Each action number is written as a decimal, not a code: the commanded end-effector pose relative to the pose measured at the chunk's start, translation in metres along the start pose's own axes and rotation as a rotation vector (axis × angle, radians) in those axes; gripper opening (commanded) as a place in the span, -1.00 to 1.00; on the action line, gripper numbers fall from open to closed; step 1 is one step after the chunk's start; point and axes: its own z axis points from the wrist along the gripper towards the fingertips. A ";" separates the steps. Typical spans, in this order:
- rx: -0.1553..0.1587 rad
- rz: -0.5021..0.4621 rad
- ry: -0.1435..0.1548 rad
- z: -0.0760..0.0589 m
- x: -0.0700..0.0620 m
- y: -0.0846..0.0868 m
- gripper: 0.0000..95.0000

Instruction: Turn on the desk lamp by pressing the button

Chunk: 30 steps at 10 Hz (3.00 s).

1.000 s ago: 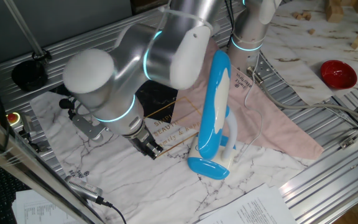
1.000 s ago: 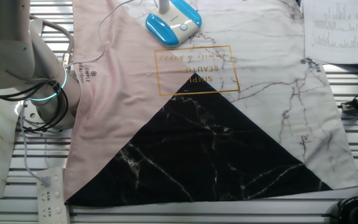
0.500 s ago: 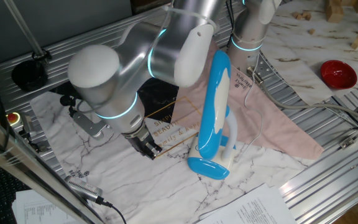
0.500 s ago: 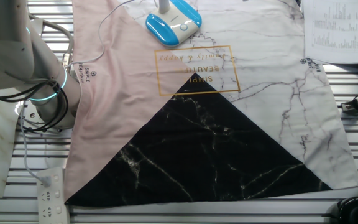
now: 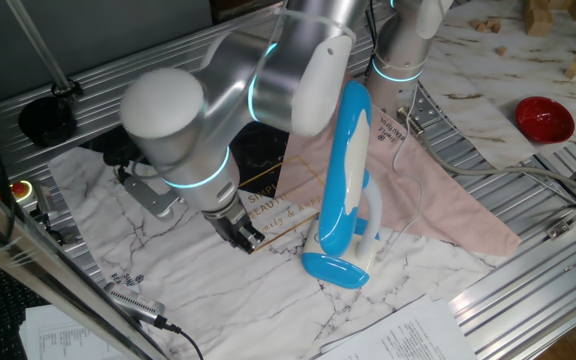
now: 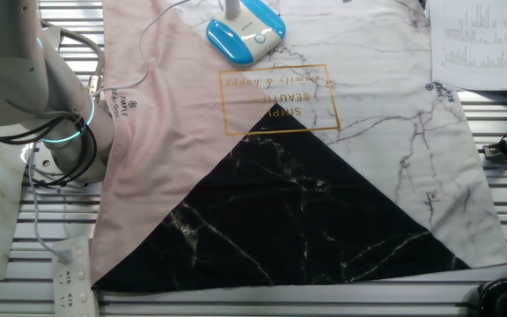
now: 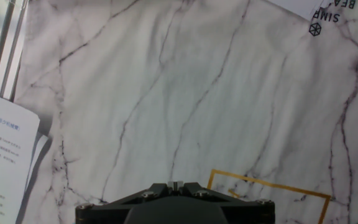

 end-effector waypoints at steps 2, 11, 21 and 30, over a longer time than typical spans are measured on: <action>0.019 0.042 0.004 0.000 0.002 -0.001 -1.00; 0.013 0.111 -0.033 0.000 0.002 0.000 -1.00; 0.014 0.140 -0.035 -0.001 0.003 0.000 -1.00; 0.040 0.058 -0.040 0.009 0.001 -0.003 -1.00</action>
